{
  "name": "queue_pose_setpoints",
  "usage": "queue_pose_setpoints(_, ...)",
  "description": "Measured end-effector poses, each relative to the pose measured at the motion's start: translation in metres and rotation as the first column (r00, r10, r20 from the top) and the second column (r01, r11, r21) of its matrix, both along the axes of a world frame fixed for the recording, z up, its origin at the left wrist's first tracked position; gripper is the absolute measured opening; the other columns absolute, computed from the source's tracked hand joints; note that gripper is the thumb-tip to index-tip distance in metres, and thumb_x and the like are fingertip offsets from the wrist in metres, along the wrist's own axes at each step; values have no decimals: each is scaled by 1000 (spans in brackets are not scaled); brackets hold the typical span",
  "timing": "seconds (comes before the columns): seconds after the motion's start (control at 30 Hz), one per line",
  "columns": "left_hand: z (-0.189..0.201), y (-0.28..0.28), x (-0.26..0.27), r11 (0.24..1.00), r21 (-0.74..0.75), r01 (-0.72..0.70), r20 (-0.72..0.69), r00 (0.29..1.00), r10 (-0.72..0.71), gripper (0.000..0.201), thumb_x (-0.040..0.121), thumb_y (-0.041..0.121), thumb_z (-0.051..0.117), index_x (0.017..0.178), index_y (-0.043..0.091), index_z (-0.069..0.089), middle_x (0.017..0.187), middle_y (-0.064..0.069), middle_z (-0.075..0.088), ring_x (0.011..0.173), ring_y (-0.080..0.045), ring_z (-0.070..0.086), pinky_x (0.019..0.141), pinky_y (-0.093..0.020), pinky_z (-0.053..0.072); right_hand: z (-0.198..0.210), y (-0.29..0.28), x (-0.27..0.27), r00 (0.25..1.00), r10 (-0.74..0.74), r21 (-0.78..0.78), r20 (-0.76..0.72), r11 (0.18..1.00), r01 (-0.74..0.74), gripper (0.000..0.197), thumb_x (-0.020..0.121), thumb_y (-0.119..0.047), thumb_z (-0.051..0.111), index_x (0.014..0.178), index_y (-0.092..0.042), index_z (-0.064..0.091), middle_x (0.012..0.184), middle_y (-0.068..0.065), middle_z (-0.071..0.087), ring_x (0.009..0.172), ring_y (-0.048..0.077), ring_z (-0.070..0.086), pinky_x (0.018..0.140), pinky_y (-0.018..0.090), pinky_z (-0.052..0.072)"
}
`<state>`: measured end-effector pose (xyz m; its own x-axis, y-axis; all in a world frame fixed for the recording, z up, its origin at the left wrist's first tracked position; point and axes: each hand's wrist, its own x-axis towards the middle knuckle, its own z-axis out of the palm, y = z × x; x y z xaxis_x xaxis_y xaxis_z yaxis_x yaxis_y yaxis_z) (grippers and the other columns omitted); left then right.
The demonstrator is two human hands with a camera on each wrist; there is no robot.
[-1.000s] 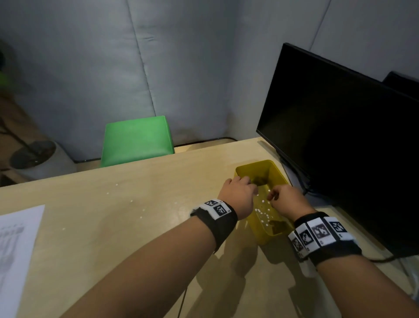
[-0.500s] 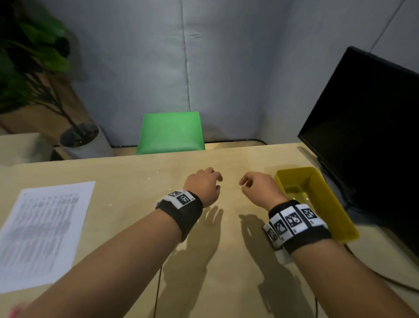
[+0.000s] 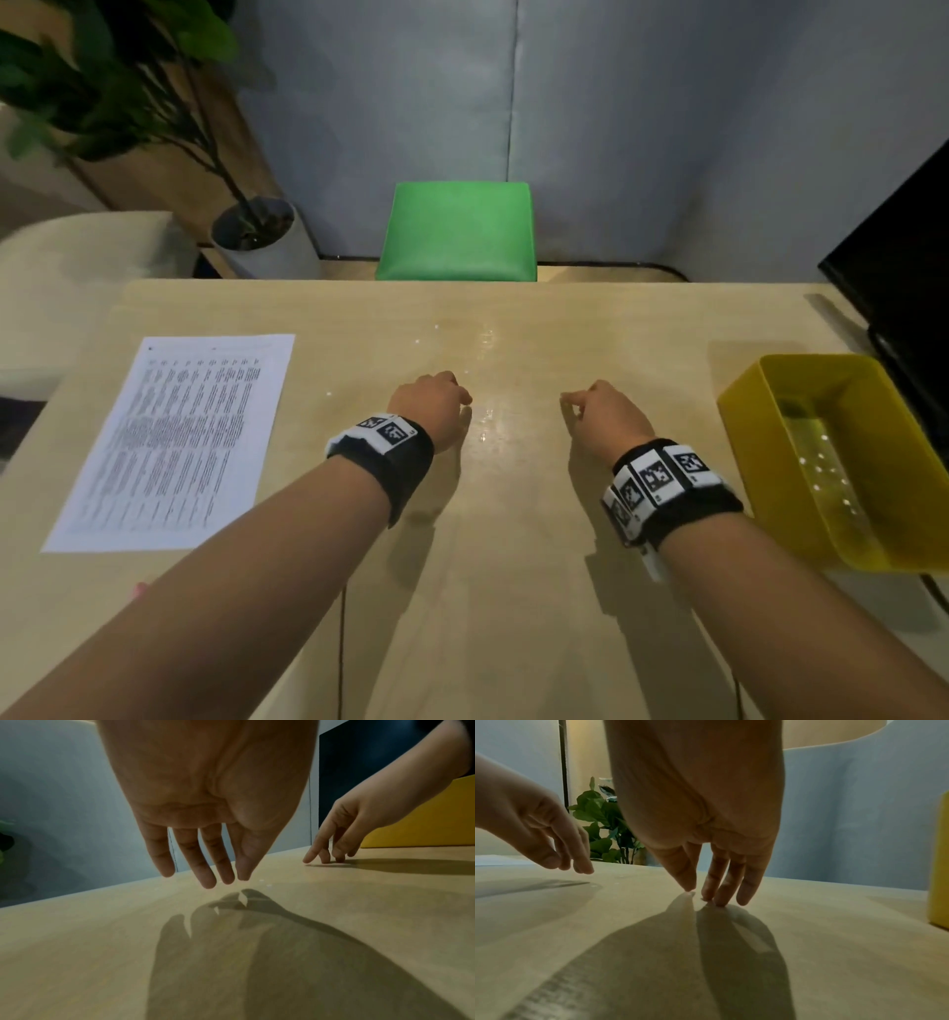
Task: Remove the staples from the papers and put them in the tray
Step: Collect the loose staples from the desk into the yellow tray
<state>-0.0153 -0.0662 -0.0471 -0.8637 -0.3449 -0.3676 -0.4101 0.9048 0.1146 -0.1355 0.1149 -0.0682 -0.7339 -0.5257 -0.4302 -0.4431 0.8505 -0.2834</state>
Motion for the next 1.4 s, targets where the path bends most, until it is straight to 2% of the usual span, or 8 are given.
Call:
queue_pose_setpoints(0.1, -4, 0, 5, 1000, 12, 23, 10, 1000, -23, 37, 95, 24, 41, 125, 26, 61, 125, 0, 55, 107, -24, 56, 82, -34, 48, -4, -1, 0, 998, 35, 52, -52, 998, -32, 43, 92, -4, 43, 125, -25, 59, 117, 7, 47, 101, 27, 54, 72, 31, 46)
queue_pose_setpoints(0.43, -18, 10, 7, 989, -30, 146, -24, 989, -147, 36, 99, 39, 33, 124, 36, 59, 120, 0, 55, 101, -24, 55, 74, -33, 45, -6, -1, 5, 996, 40, 103, -77, 994, -32, 28, 98, -12, 41, 119, -12, 60, 122, 8, 44, 109, 27, 49, 85, 37, 51)
queue_pose_setpoints(0.57, -24, 12, 5, 978, -89, 186, -17, 982, -189, 38, 99, 38, 31, 120, 29, 61, 117, -2, 54, 99, -25, 54, 70, -31, 38, -11, 3, 7, 996, 11, 37, -85, 999, -8, 21, 94, -13, 49, 106, -12, 66, 117, 5, 47, 103, 25, 52, 82, 37, 52)
queue_pose_setpoints(0.7, -23, 14, 0, 963, -134, 235, -37, 970, -241, 30, 97, 35, 41, 106, 27, 69, 114, 0, 58, 100, -25, 54, 74, -30, 33, -18, 8, 2, 986, -164, -117, -23, 980, 160, 20, 87, -20, 65, 105, -13, 67, 93, -7, 53, 82, 12, 52, 66, 25, 40)
queue_pose_setpoints(0.8, -22, 16, -4, 970, -115, 212, -43, 975, -218, 25, 93, 27, 49, 98, 23, 73, 109, 0, 61, 97, -25, 57, 71, -29, 32, -21, 10, 0, 975, -221, -188, -1, 958, 217, 20, 83, -20, 71, 101, -12, 68, 79, -16, 50, 79, 10, 53, 67, 23, 37)
queue_pose_setpoints(0.97, -26, 13, -8, 998, 47, 46, -70, 997, -43, 21, 88, 20, 53, 92, 19, 73, 102, -1, 66, 93, -24, 61, 68, -31, 44, -17, 14, -1, 988, -144, -216, -56, 968, 128, 12, 87, -12, 64, 89, -13, 76, 99, -1, 60, 92, 20, 60, 82, 32, 50)
queue_pose_setpoints(1.23, -27, 14, -7, 981, -78, 179, -61, 981, -184, 26, 97, 18, 40, 112, 11, 60, 112, -7, 57, 103, -26, 54, 72, -33, 41, -15, 16, -5, 993, -89, -198, -71, 977, 73, 17, 91, -12, 56, 90, -12, 73, 100, 3, 59, 90, 21, 58, 78, 29, 46)
queue_pose_setpoints(1.4, -24, 2, -6, 985, 110, 132, -94, 988, -122, 23, 92, 17, 49, 103, 14, 68, 109, -4, 61, 101, -24, 58, 74, -29, 43, -16, 20, -7, 993, -112, -219, -48, 971, 99, 17, 91, -12, 56, 89, -12, 72, 96, 1, 57, 88, 19, 56, 75, 26, 42)
